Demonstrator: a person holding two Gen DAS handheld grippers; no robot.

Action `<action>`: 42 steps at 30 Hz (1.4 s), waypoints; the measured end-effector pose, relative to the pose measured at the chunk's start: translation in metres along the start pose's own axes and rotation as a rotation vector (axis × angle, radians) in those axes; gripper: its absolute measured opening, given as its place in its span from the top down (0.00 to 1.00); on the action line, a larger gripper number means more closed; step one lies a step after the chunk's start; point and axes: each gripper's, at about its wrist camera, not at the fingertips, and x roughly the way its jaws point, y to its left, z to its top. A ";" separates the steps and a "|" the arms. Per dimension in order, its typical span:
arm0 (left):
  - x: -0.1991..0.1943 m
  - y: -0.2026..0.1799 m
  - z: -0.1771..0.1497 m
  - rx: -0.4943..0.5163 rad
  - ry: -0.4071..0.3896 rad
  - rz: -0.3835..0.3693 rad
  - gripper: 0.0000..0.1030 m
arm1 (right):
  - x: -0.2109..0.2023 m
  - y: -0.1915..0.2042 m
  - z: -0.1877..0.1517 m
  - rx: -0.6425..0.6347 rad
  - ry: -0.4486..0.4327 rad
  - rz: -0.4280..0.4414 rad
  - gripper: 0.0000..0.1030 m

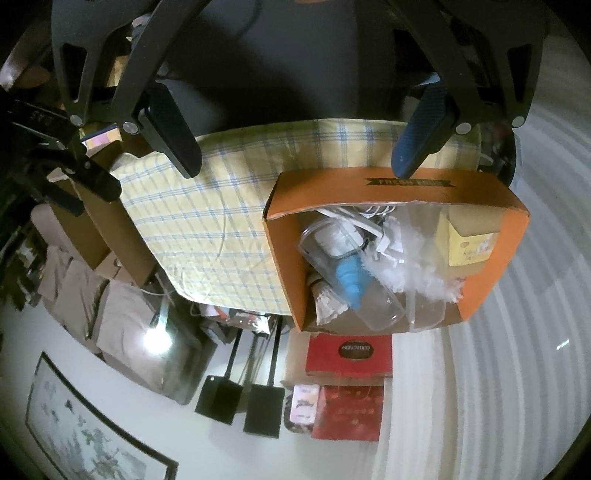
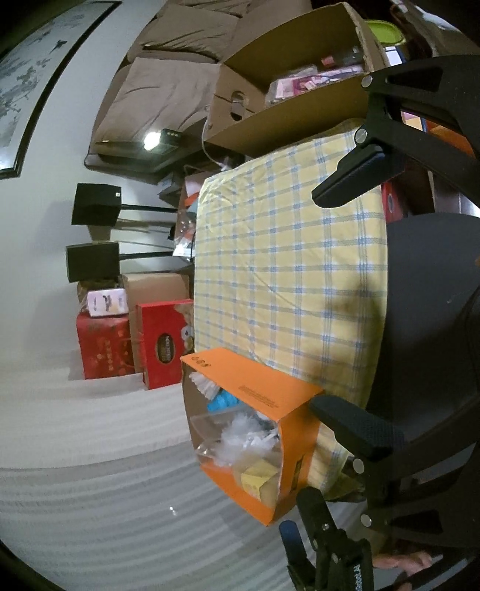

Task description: Organize objects

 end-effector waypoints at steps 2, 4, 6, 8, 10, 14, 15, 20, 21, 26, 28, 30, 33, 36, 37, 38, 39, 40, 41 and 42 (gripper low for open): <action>0.000 -0.001 0.000 0.007 -0.001 0.013 0.00 | -0.001 0.000 0.000 -0.003 -0.003 -0.005 0.01; 0.001 -0.002 0.000 0.013 0.000 0.025 0.00 | -0.002 0.001 0.000 -0.006 -0.006 -0.009 0.01; 0.001 -0.002 0.000 0.011 0.001 0.027 0.00 | -0.004 0.001 0.000 -0.007 -0.008 -0.010 0.01; 0.000 -0.001 0.000 0.009 0.000 0.034 0.00 | -0.004 0.001 0.001 -0.006 -0.010 -0.010 0.01; 0.001 0.001 0.001 0.006 0.000 0.041 0.00 | -0.005 0.002 0.001 -0.007 -0.011 -0.010 0.01; 0.000 0.003 0.001 0.004 -0.006 0.063 0.00 | -0.005 0.001 0.002 -0.006 -0.011 -0.010 0.01; 0.000 0.004 0.001 0.003 -0.007 0.067 0.00 | -0.005 0.002 0.002 -0.005 -0.011 -0.011 0.01; 0.001 0.007 0.002 -0.002 -0.007 0.079 0.00 | -0.004 0.003 0.003 -0.002 -0.006 -0.015 0.01; 0.001 0.007 0.002 -0.001 -0.008 0.082 0.00 | -0.004 0.003 0.003 -0.002 -0.007 -0.014 0.01; 0.001 0.008 0.002 -0.001 -0.010 0.094 0.00 | -0.003 0.004 0.002 -0.002 -0.002 -0.014 0.01; 0.002 0.009 0.002 -0.001 -0.007 0.096 0.00 | -0.003 0.004 0.002 -0.002 -0.002 -0.014 0.01; 0.003 0.009 0.002 0.000 -0.006 0.098 0.00 | -0.004 0.003 0.002 -0.001 -0.004 -0.013 0.01; 0.003 0.008 0.002 0.004 -0.008 0.102 0.00 | -0.003 0.003 0.002 0.002 -0.004 -0.018 0.01; 0.003 0.009 0.002 0.006 -0.012 0.106 0.00 | -0.001 0.003 0.001 0.008 -0.002 -0.021 0.01; 0.003 0.009 0.002 0.007 -0.012 0.108 0.00 | -0.001 0.003 0.000 0.009 -0.001 -0.021 0.01; 0.003 0.009 0.002 0.007 -0.013 0.108 0.00 | -0.001 0.003 0.000 0.009 0.000 -0.020 0.01; 0.003 0.009 0.002 0.008 -0.013 0.107 0.00 | 0.000 0.003 0.000 0.009 0.000 -0.020 0.01; 0.003 0.009 0.002 0.008 -0.013 0.109 0.00 | -0.001 0.003 0.000 0.010 0.001 -0.021 0.01; 0.003 0.009 0.002 0.009 -0.014 0.109 0.00 | 0.000 0.004 0.000 0.009 0.001 -0.019 0.01; 0.003 0.009 0.002 0.011 -0.015 0.112 0.00 | 0.000 0.004 0.000 0.010 0.001 -0.018 0.01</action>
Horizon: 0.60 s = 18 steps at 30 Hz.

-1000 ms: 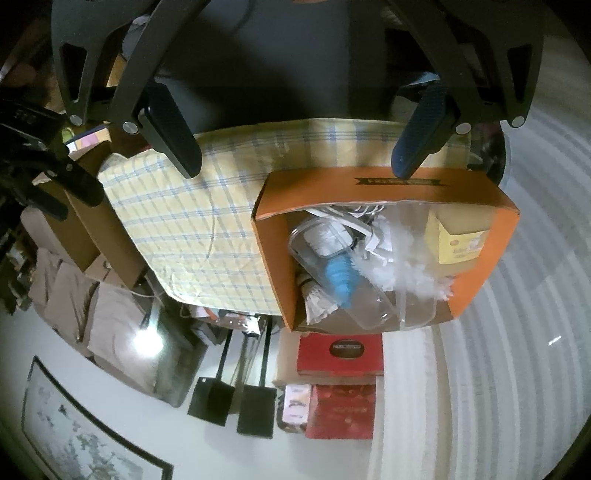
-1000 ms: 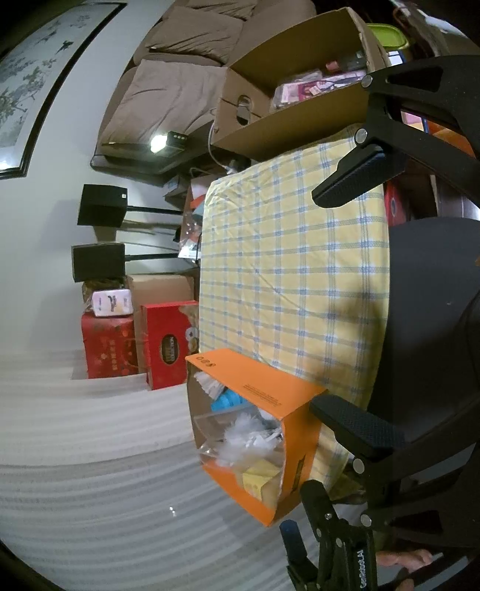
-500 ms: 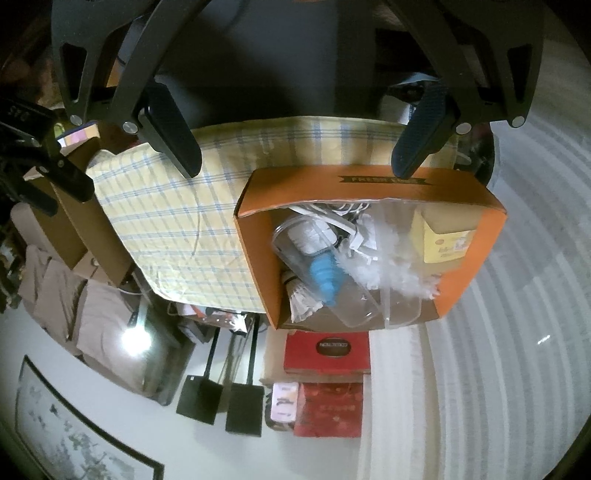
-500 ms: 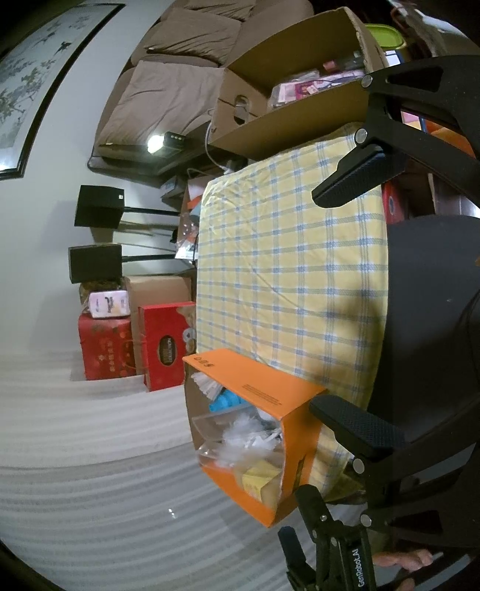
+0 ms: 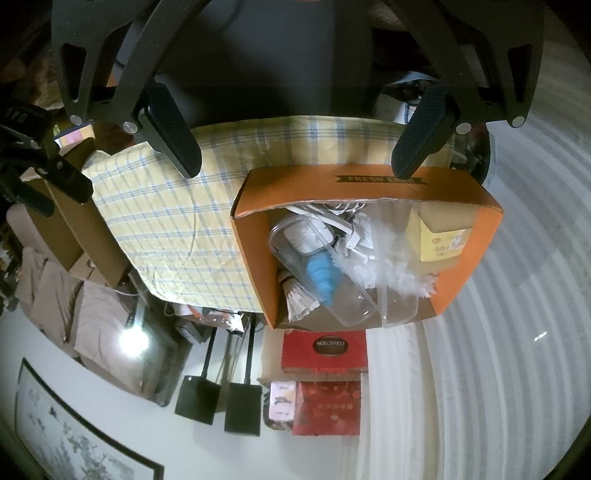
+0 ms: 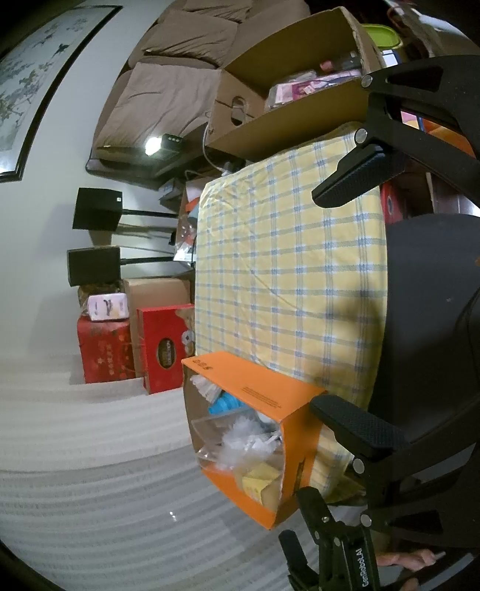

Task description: Organize objects

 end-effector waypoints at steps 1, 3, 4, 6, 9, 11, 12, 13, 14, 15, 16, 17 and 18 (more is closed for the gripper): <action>0.000 0.000 0.000 0.002 -0.001 0.002 0.00 | 0.000 0.000 0.000 -0.001 0.001 0.001 0.01; 0.000 0.001 0.000 0.003 -0.001 0.001 0.00 | 0.000 0.000 0.000 -0.001 0.000 0.001 0.01; 0.000 0.000 0.000 0.001 -0.001 0.002 0.00 | 0.000 0.000 -0.001 0.000 0.001 0.002 0.01; 0.000 0.000 0.000 0.003 -0.001 0.003 0.00 | 0.000 0.000 0.000 0.000 0.001 0.001 0.01; 0.000 0.001 0.000 0.004 0.000 0.004 0.00 | 0.000 -0.001 0.000 -0.001 0.001 0.003 0.01; 0.000 0.000 0.000 0.004 0.000 0.004 0.00 | 0.000 -0.001 0.000 0.000 -0.002 0.000 0.01; 0.000 0.000 0.000 0.004 -0.001 0.004 0.00 | -0.001 0.000 -0.001 0.002 -0.002 0.000 0.01; 0.000 0.000 0.000 0.004 -0.001 0.005 0.00 | -0.001 -0.001 -0.001 0.004 -0.002 0.000 0.01; 0.000 0.001 0.000 0.005 -0.002 0.005 0.00 | -0.001 -0.001 -0.001 0.003 -0.002 0.001 0.01; 0.000 0.000 0.000 0.004 -0.002 0.005 0.00 | -0.001 -0.001 -0.001 0.001 -0.002 0.001 0.01; 0.000 0.000 0.000 0.005 -0.002 0.006 0.00 | -0.001 -0.001 -0.001 0.000 -0.002 0.000 0.01; 0.000 0.000 0.000 0.005 -0.002 0.005 0.00 | -0.001 -0.002 -0.001 0.000 -0.002 0.000 0.01; 0.000 0.000 0.000 0.005 -0.002 0.007 0.00 | -0.001 -0.002 -0.001 0.001 -0.002 0.000 0.01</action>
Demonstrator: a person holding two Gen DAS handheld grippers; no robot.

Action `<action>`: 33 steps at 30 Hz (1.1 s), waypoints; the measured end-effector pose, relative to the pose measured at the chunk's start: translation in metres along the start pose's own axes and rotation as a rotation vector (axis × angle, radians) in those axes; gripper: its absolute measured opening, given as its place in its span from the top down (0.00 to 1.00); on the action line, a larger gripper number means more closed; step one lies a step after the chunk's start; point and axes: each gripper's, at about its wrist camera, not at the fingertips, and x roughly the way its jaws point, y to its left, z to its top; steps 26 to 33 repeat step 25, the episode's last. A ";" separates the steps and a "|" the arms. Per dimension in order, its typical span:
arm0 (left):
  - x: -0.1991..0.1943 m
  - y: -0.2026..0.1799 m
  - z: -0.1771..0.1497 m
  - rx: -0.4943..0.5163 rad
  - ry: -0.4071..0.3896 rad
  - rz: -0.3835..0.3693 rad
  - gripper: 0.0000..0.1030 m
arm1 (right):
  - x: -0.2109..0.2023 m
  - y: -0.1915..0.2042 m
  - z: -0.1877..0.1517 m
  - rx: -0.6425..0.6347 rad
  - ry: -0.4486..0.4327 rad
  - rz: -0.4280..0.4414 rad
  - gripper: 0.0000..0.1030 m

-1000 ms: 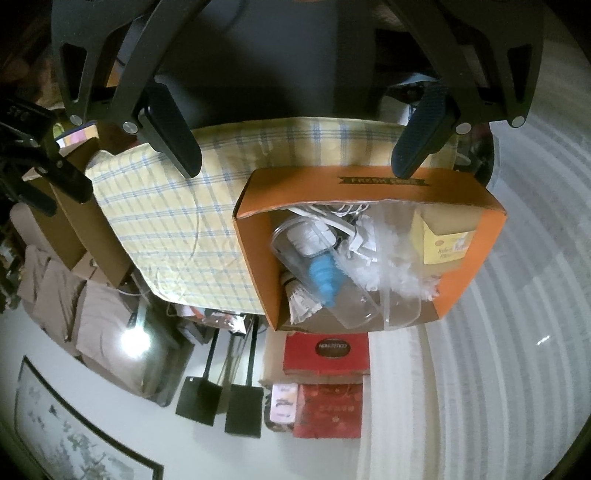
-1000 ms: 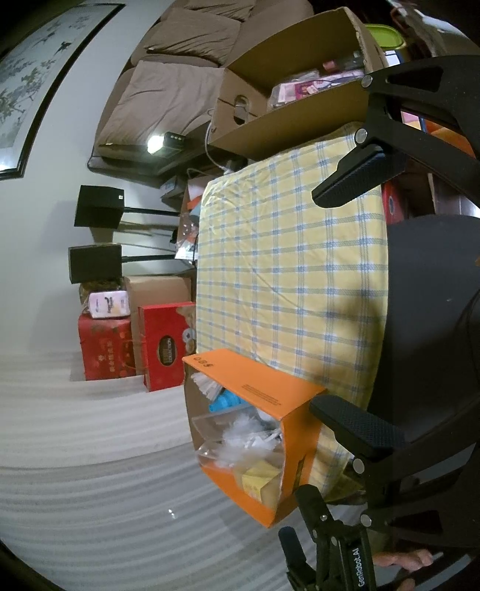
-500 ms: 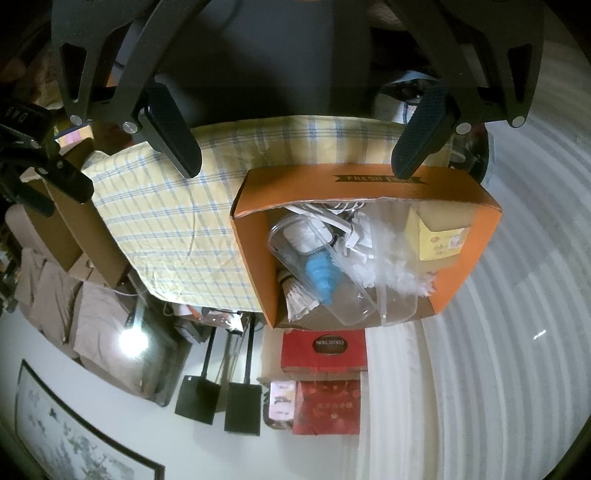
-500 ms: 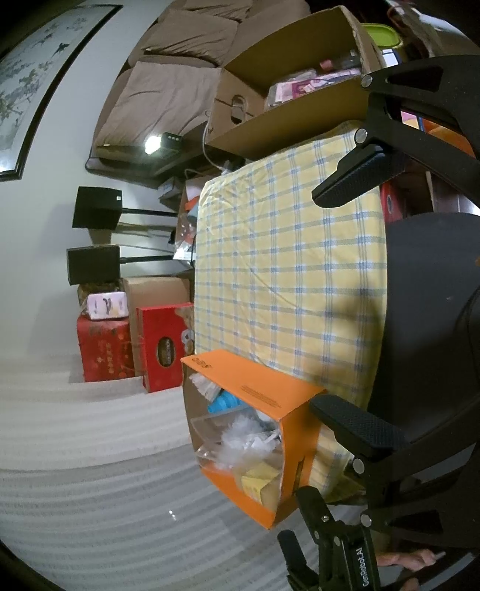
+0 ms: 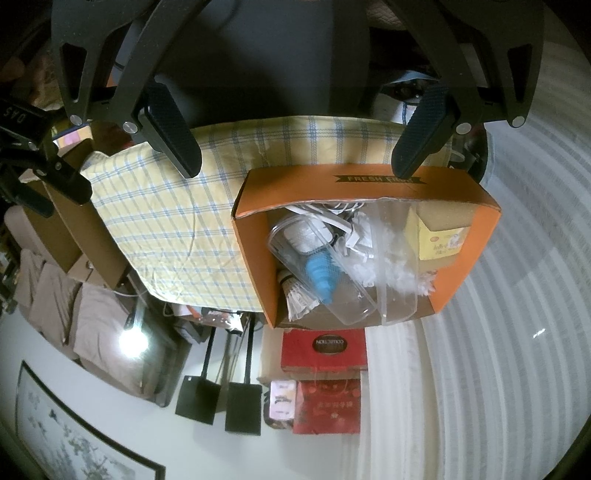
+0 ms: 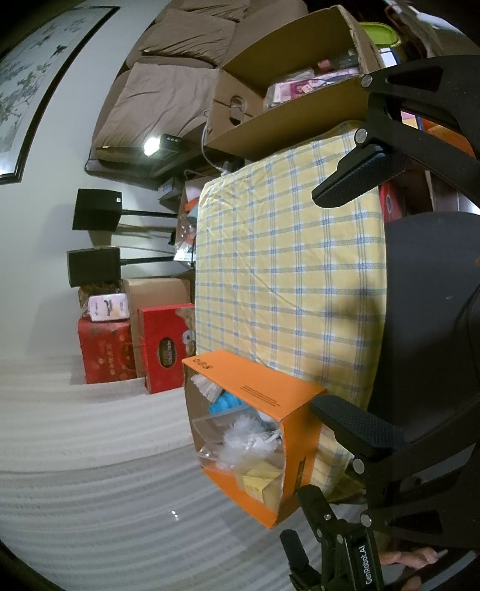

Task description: Organize objects

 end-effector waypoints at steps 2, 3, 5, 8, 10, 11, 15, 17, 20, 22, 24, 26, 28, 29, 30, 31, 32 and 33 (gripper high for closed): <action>0.000 0.000 0.000 0.002 0.000 0.004 0.00 | 0.000 0.001 0.000 0.001 0.000 0.001 0.01; 0.000 0.000 0.001 0.002 0.000 0.004 0.00 | 0.000 0.002 -0.001 0.002 0.000 0.000 0.01; -0.001 0.000 0.001 0.003 -0.001 0.003 0.00 | 0.000 0.003 -0.001 0.003 0.000 0.000 0.01; -0.001 0.000 0.001 0.002 -0.004 0.005 0.00 | 0.000 0.005 -0.001 0.005 -0.001 0.000 0.01; 0.000 0.001 0.001 -0.001 -0.006 0.005 0.00 | 0.000 0.006 -0.001 0.005 -0.001 0.000 0.01; -0.001 0.001 0.001 -0.001 -0.007 0.005 0.00 | 0.000 0.007 -0.001 0.005 -0.001 0.000 0.01; -0.001 0.002 0.001 -0.001 -0.008 0.009 0.00 | 0.000 0.007 -0.001 0.007 -0.002 0.000 0.01; -0.002 0.002 0.001 -0.001 -0.009 0.008 0.00 | 0.000 0.006 -0.001 0.006 -0.002 0.000 0.01; -0.002 0.002 0.001 -0.001 -0.009 0.008 0.00 | 0.000 0.006 -0.001 0.006 -0.001 0.001 0.01; -0.002 0.002 0.000 0.000 -0.012 0.012 0.00 | 0.000 0.006 -0.001 0.006 -0.001 0.000 0.01; -0.002 0.003 0.001 -0.005 -0.016 0.020 0.00 | 0.000 0.006 -0.001 0.005 -0.001 0.001 0.01; -0.003 0.004 0.001 -0.008 -0.016 0.019 0.00 | 0.000 0.006 -0.001 0.006 -0.001 0.001 0.01; -0.003 0.004 0.001 -0.008 -0.016 0.019 0.00 | 0.000 0.006 -0.001 0.006 -0.001 0.001 0.01; -0.003 0.004 0.001 -0.008 -0.016 0.019 0.00 | 0.000 0.006 -0.001 0.006 -0.001 0.001 0.01; -0.003 0.004 0.001 -0.008 -0.016 0.019 0.00 | 0.000 0.006 -0.001 0.006 -0.001 0.001 0.01; -0.003 0.004 0.001 -0.008 -0.016 0.019 0.00 | 0.000 0.006 -0.001 0.006 -0.001 0.001 0.01; -0.003 0.004 0.001 -0.008 -0.016 0.019 0.00 | 0.000 0.006 -0.001 0.006 -0.001 0.001 0.01; -0.003 0.004 0.001 -0.008 -0.016 0.019 0.00 | 0.000 0.006 -0.001 0.006 -0.001 0.001 0.01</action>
